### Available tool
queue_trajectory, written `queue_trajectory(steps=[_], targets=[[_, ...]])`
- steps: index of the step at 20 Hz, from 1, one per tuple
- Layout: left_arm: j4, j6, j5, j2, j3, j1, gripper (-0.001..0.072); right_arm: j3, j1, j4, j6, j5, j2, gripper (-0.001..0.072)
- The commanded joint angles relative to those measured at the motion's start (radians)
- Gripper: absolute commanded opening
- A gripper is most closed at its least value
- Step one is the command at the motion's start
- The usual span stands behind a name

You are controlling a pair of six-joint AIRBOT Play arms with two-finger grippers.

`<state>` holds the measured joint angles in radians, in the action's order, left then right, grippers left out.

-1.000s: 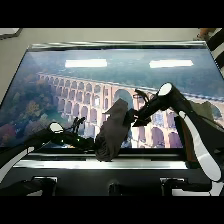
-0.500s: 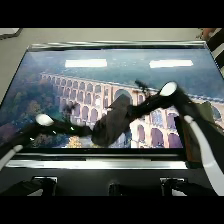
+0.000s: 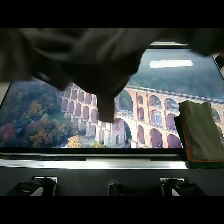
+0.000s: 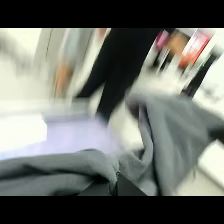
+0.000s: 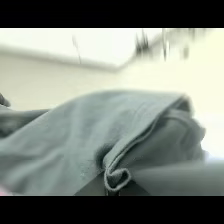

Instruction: Fold the shirts.

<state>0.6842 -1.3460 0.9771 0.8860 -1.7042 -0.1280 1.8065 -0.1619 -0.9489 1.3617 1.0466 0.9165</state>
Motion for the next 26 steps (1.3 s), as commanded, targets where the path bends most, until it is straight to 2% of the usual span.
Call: queue_trajectory(steps=[1, 4, 6, 8, 10, 12, 14, 17, 20, 21, 22, 23, 24, 25, 26], targets=[[0.008, -0.035, 0.004, -0.013, -0.147, 0.006, 0.004, 0.046, 0.002, -0.03, 0.116, 0.047, -0.074, 0.0051], [0.076, -0.035, 0.08, 0.031, -0.145, 0.006, 0.0041, 0.046, 0.002, -0.176, 0.267, 0.215, -0.036, 0.0051], [0.169, -0.035, 0.193, 0.108, -0.133, 0.006, 0.0041, 0.042, 0.002, -0.292, 0.333, 0.436, 0.04, 0.0052], [0.19, -0.034, 0.317, 0.215, -0.061, 0.005, 0.0041, 0.008, 0.002, -0.319, 0.352, 0.649, 0.143, 0.0052], [0.191, 0.018, 0.357, 0.336, 0.07, -0.013, 0.0041, -0.109, 0.002, -0.296, 0.371, 0.738, 0.245, 0.0053], [0.19, 0.101, 0.335, 0.48, 0.182, -0.032, 0.0042, -0.296, 0.002, -0.272, 0.356, 0.635, 0.313, 0.0053], [0.174, 0.136, 0.315, 0.649, 0.192, -0.04, 0.0042, -0.452, 0.002, -0.266, 0.351, 0.42, 0.397, 0.0053], [0.146, 0.134, 0.305, 0.864, 0.092, -0.04, 0.0041, -0.478, 0.003, -0.24, 0.351, 0.2, 0.56, 0.0053], [0.144, 0.092, 0.305, 0.965, 0.009, -0.04, 0.005, -0.478, 0.003, -0.242, 0.357, -0.065, 0.642, 0.0054], [0.142, 0.09, 0.306, 0.972, -0.002, -0.04, 0.018, -0.478, 0.003, -0.239, 0.37, -0.132, 0.654, 0.0054], [0.143, 0.09, 0.311, 0.97, -0.009, -0.039, 0.0484, -0.478, 0.003, -0.225, 0.383, -0.183, 0.658, 0.013], [0.151, 0.09, 0.335, 0.964, -0.027, -0.028, 0.072, -0.472, 0.006, -0.214, 0.382, -0.194, 0.654, 0.0342], [0.175, 0.089, 0.362, 0.957, -0.052, -0.009, 0.072, -0.447, 0.019, -0.214, 0.372, -0.145, 0.644, 0.0629], [0.201, 0.089, 0.407, 0.943, -0.082, 0.021, 0.072, -0.403, 0.053, -0.221, 0.335, -0.053, 0.632, 0.0695], [0.225, 0.089, 0.446, 0.919, -0.093, 0.058, 0.0717, -0.363, 0.106, -0.234, 0.306, 0.05, 0.621, 0.0696]])
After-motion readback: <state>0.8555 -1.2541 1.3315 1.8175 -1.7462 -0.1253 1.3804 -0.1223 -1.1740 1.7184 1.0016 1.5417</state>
